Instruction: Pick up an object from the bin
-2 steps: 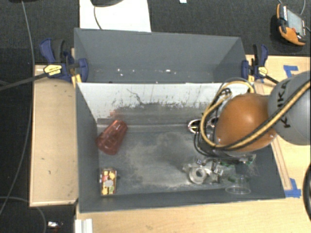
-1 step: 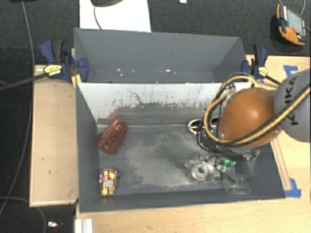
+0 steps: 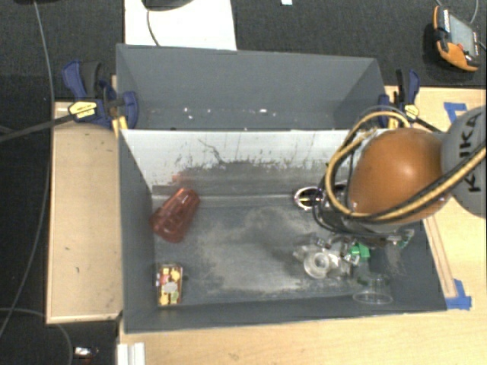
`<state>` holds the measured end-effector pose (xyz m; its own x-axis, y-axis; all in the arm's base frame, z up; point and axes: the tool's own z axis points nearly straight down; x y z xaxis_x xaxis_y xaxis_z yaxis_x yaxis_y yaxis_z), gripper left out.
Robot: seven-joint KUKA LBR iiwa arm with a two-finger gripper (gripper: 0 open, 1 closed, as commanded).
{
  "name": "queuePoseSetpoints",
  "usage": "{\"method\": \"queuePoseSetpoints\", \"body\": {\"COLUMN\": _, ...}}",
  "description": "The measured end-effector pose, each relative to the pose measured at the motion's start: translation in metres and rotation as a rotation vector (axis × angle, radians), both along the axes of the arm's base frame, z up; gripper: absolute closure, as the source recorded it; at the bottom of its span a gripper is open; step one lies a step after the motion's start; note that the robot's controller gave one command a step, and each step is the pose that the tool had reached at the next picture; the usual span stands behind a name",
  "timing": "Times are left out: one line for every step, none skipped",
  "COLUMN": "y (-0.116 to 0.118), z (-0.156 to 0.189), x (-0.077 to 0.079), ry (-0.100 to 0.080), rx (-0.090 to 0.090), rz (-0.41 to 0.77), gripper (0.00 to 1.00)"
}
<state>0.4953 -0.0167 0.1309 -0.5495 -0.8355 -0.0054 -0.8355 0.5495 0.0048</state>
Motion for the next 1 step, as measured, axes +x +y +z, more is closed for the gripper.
{"method": "queuePoseSetpoints", "body": {"y": 0.0004, "z": 0.0186, "x": 0.0002, "ry": -0.001, "rx": 0.001, "rz": -0.003, "gripper": 1.0}}
